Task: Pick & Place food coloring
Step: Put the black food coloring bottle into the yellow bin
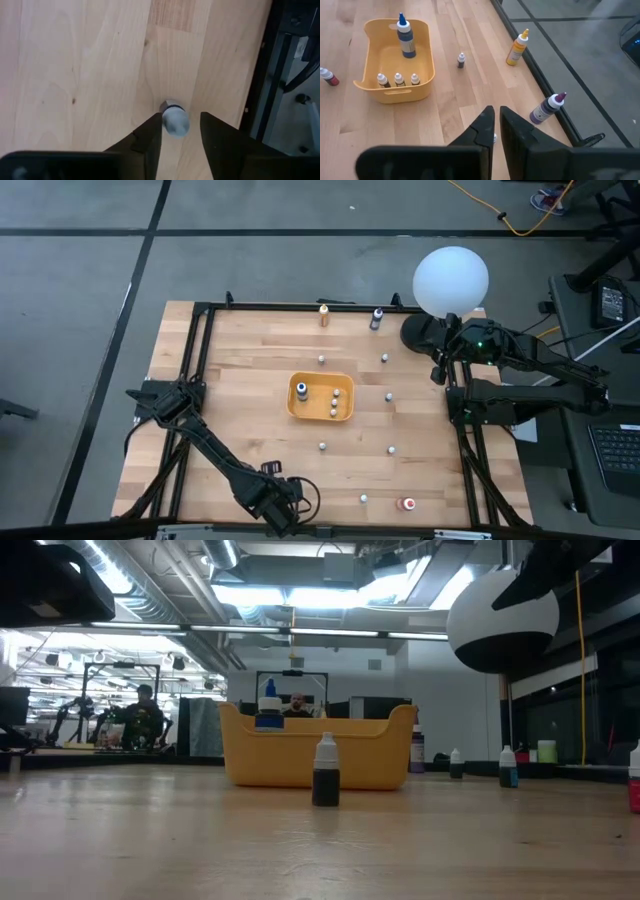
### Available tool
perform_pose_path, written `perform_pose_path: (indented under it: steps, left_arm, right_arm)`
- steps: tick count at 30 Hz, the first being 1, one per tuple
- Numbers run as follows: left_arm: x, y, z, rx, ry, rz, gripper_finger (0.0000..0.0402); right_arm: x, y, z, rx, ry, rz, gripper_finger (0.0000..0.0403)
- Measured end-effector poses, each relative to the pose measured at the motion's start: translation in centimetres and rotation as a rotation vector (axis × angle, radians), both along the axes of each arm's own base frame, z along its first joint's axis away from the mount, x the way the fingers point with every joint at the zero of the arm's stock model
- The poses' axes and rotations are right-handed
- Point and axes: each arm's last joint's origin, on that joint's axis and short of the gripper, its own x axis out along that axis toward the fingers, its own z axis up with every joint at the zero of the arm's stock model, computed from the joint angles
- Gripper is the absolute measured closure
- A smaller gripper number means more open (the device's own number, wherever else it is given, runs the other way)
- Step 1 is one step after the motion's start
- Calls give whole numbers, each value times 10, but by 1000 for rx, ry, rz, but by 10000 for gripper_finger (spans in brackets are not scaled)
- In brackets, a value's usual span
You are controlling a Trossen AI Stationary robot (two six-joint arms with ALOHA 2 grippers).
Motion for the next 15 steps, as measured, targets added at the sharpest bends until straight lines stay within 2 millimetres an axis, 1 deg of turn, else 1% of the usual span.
perform_pose_path:
  steps: [10,15]
  left_arm:
    - [0,0,0,3,-1,-7,333]
    - [0,0,0,2,-1,-1,342]
  right_arm:
    - [0,0,0,0,-1,0,369]
    - [0,0,0,2,-2,-1,369]
